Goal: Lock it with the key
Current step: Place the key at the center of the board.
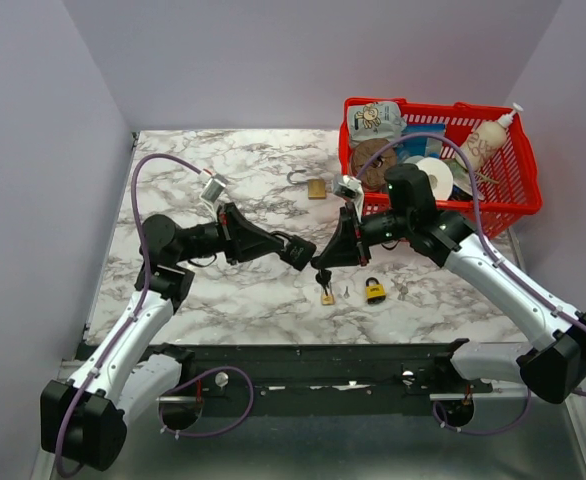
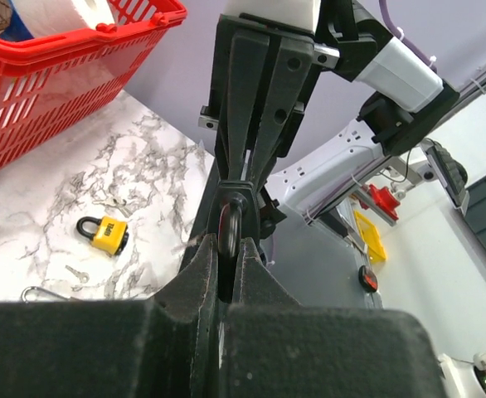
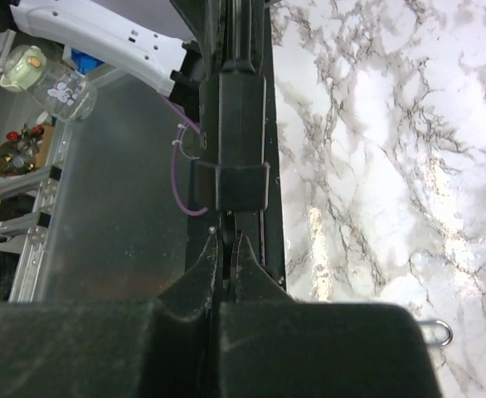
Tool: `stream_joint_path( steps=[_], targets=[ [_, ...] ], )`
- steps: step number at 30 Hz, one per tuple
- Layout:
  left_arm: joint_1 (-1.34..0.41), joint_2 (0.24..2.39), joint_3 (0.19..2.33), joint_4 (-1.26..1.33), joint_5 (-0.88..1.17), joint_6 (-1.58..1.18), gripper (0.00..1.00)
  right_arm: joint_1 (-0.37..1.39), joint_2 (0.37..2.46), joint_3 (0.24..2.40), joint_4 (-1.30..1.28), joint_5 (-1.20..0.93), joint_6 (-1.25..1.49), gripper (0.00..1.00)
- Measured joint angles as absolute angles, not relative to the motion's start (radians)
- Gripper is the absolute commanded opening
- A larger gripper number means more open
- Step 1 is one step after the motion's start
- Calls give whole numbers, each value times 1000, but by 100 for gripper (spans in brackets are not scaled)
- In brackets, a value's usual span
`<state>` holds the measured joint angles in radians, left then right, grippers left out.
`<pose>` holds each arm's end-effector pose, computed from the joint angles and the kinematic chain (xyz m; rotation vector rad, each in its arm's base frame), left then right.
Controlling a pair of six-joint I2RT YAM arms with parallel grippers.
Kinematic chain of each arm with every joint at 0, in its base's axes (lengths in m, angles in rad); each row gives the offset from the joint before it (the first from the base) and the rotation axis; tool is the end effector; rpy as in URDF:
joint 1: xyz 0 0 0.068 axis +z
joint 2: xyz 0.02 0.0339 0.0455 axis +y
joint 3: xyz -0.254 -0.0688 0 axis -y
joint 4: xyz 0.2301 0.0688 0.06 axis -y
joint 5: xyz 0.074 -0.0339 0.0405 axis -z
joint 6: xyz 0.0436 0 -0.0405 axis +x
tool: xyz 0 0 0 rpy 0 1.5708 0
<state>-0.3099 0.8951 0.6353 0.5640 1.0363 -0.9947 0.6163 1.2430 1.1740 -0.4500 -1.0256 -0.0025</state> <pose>0.1702 -0.0939 0.3394 0.5198 1.5800 -1.6814 0.1872 0.1783 0.3500 -1.2388 1.7160 1.4325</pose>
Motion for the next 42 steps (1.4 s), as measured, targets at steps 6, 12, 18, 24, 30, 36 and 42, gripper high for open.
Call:
stream_joint_path(
  steps=[6,12,18,24,30,36,42],
  targets=[
    [-205,934,635,587,1091,-1018,0,607,1238,1102,-424,-1015,14,1],
    [-82,971,645,628,1032,-1032,0,614,1231,997,-402,-1013,100,1],
    [-33,975,645,628,998,-1049,0,656,1274,879,-251,-855,270,1],
    [17,975,645,625,960,-1063,0,757,1353,871,-172,-665,363,1],
    [26,975,645,602,934,-1061,0,813,1518,895,-162,-519,459,1],
    [26,976,645,589,926,-1058,0,812,1630,913,-156,-425,521,1],
    [26,971,638,572,925,-1044,0,812,1668,919,-149,-342,549,1]
  ],
)
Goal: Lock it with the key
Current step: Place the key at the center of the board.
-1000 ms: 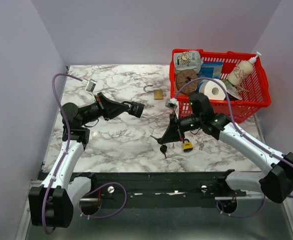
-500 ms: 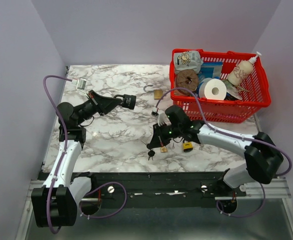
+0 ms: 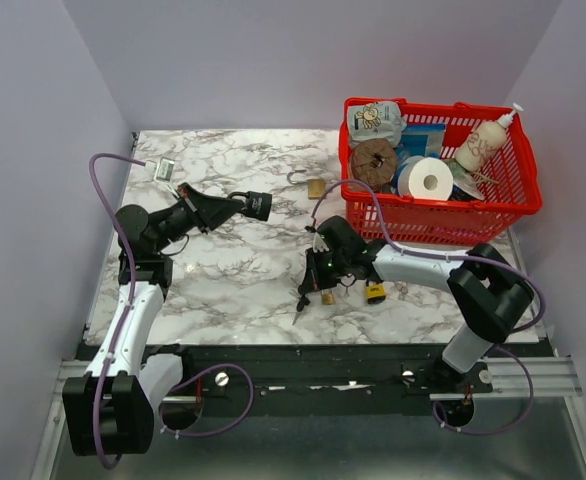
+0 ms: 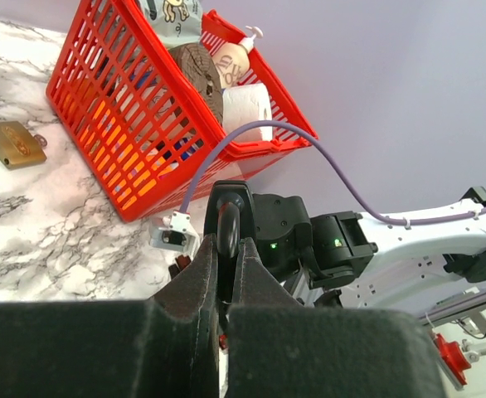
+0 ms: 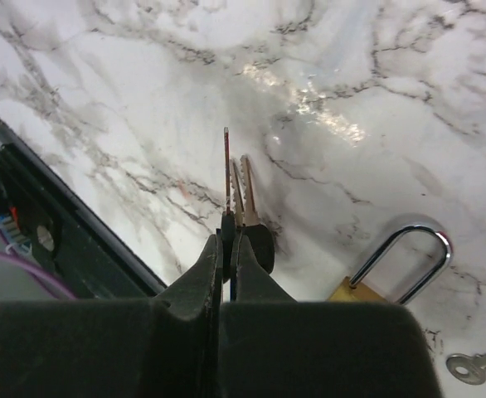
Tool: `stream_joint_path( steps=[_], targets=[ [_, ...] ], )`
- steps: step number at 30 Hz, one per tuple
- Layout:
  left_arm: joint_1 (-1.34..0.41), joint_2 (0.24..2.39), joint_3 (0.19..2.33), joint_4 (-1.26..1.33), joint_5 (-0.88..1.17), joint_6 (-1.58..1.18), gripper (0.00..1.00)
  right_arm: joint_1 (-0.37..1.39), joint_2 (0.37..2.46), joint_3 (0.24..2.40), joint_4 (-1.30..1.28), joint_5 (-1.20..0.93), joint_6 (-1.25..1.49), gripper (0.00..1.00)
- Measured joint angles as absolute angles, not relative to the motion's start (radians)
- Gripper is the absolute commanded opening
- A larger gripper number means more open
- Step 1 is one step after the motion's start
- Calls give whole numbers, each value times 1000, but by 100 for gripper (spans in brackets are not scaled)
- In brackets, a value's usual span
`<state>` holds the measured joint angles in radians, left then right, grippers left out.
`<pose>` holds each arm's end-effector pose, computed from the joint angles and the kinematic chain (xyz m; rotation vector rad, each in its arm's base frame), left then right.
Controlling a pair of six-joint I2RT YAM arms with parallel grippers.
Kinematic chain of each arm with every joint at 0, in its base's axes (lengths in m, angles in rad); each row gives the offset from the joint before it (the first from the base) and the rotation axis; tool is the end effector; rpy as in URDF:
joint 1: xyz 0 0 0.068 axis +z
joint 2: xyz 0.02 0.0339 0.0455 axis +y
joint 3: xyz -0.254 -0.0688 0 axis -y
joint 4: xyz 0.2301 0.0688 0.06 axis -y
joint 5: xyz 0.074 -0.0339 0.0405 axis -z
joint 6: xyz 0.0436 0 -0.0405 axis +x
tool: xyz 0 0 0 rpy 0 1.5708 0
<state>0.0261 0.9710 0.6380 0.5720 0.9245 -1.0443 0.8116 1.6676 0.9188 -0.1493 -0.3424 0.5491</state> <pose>0.2119 -0.0293 0.3284 0.0479 1.5965 -1.4236 0.2135 0.2463 0.1636 -0.5094 2.6258 0.9460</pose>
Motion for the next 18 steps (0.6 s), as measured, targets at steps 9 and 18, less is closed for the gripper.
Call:
stream_joint_path(
  steps=[9,18],
  targets=[
    [27,936,588,512,924,-1028,0,785,1715,950,-143,-291,566,15],
    [27,912,588,349,934,-907,0,775,1722,978,-146,-277,564,62]
  ],
)
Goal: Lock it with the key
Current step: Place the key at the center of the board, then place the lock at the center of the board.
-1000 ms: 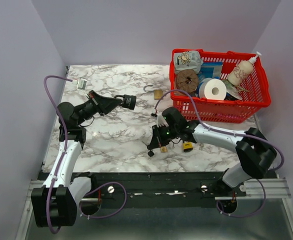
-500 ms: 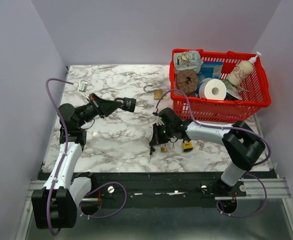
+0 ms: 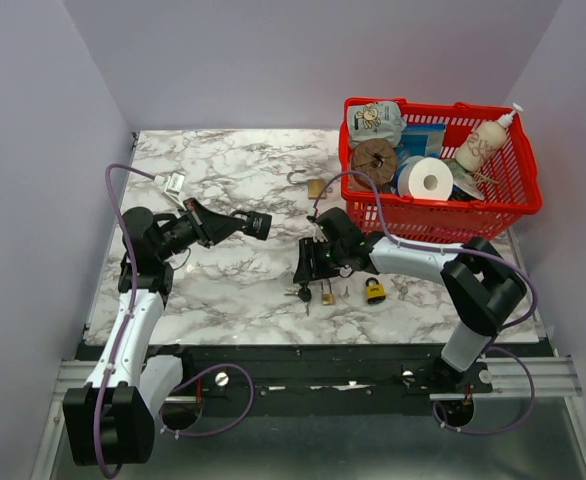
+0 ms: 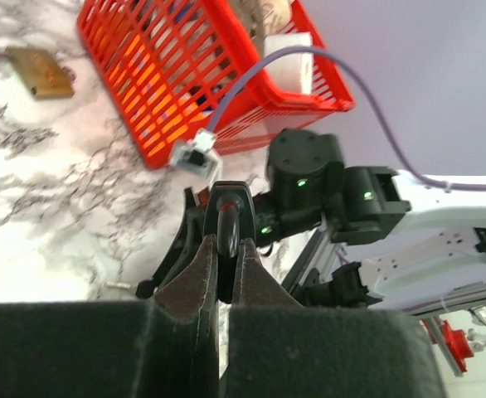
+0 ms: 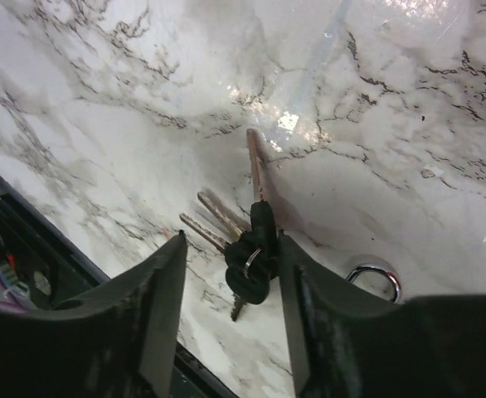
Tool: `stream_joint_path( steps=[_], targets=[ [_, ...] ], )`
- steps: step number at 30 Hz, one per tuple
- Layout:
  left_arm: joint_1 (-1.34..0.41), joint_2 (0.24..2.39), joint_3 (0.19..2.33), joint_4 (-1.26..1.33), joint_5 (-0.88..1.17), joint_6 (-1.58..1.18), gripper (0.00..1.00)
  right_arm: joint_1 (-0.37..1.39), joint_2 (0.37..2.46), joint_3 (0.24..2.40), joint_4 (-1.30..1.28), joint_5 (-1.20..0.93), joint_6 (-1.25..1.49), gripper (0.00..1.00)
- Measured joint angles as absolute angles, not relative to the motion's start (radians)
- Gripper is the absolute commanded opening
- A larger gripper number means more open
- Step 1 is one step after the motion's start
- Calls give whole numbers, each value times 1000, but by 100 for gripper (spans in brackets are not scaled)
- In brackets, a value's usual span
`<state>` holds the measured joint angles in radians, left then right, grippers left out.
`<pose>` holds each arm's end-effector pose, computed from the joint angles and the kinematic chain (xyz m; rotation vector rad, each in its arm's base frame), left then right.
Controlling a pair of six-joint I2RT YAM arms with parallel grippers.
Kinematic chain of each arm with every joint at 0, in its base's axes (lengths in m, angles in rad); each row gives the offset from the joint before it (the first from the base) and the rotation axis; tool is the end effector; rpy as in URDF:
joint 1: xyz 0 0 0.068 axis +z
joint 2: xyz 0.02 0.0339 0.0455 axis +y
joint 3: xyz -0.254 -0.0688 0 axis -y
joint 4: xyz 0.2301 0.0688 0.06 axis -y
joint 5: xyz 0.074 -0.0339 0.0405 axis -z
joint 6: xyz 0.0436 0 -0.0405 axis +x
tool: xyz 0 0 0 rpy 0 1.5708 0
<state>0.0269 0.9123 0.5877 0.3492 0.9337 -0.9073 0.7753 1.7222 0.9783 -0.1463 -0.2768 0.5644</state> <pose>0.2026 -0.0296 0.3003 0.0169 1.7399 -1.3800 0.2354 0.2473 0.1628 -0.4074 2.6122 0.8688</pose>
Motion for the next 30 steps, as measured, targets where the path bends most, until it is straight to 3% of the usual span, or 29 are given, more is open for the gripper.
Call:
stream_joint_path(
  steps=[5,6,9,16,21,30],
  targets=[
    [27,916,622,177,956,-765,0,775,1696,994,-147,-289,541,76],
    [27,926,647,115,965,-706,0,775,1681,997,-147,-300,530,84],
    [27,981,763,-109,991,-493,0,775,1632,1009,-151,-329,492,90],
    [26,1218,1048,-725,1006,180,0,775,1499,1014,-157,-388,358,92],
    [0,1417,1125,-1082,994,574,0,775,1463,1005,-174,-418,285,92],
    [-161,1535,1132,-1231,998,754,0,775,1454,979,-177,-488,215,93]
  ],
)
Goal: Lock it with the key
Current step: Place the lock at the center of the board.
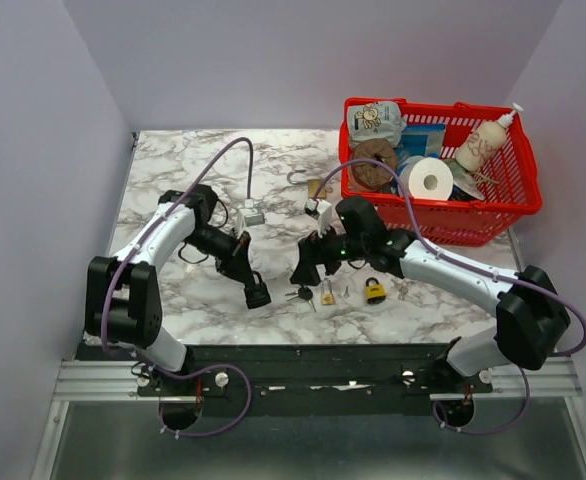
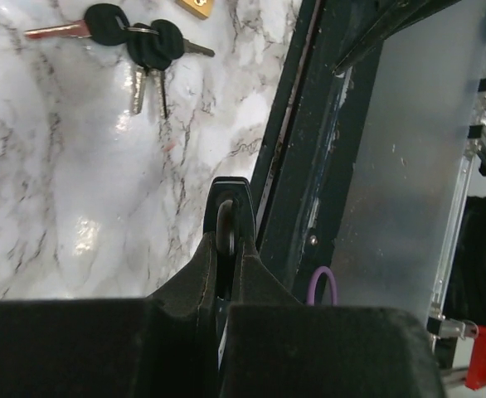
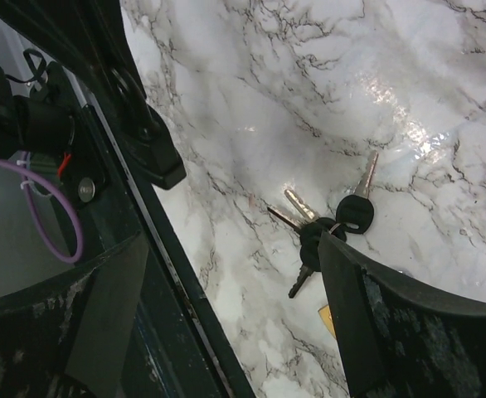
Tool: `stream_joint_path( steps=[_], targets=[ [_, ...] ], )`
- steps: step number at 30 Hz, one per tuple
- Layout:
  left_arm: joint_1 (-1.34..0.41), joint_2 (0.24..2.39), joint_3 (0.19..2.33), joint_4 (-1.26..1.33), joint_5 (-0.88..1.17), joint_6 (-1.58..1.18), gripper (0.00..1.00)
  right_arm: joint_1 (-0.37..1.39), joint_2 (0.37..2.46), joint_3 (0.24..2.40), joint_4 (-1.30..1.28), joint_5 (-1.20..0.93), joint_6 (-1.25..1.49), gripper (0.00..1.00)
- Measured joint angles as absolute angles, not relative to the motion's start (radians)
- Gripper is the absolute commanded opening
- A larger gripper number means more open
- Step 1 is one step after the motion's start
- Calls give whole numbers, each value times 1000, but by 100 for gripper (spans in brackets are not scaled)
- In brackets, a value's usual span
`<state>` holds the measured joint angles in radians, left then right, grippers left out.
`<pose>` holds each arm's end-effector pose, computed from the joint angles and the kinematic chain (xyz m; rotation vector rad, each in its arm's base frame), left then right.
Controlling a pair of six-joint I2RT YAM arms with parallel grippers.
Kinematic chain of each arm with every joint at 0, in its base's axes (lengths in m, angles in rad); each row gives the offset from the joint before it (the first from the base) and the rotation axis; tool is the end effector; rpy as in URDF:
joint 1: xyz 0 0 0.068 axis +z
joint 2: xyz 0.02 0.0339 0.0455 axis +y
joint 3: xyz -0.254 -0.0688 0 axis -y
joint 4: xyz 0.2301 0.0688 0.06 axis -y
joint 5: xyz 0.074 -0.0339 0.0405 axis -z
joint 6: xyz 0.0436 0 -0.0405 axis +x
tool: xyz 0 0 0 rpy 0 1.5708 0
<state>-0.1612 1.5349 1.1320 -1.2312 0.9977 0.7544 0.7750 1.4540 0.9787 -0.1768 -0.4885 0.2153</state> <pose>0.2309 -0.0747 0.2349 1.0982 2.3293 -1.3654 0.2085 0.2328 0.2456 -0.9225 2.1668 1.0619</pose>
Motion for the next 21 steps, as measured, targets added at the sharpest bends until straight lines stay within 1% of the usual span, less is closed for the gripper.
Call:
stream_joint_path(
  steps=[9,15,21],
  targets=[
    [-213,1723,1134,-1169,1004,751,0,746,1438,956,-197,-488,220,94],
    [-271,1819,1180,-1137,999,738,0,724,1426,942,-214,-489,219,94],
    [-275,1908,1218,-1123,998,736,0,722,1412,939,-222,-490,218,94]
  ],
)
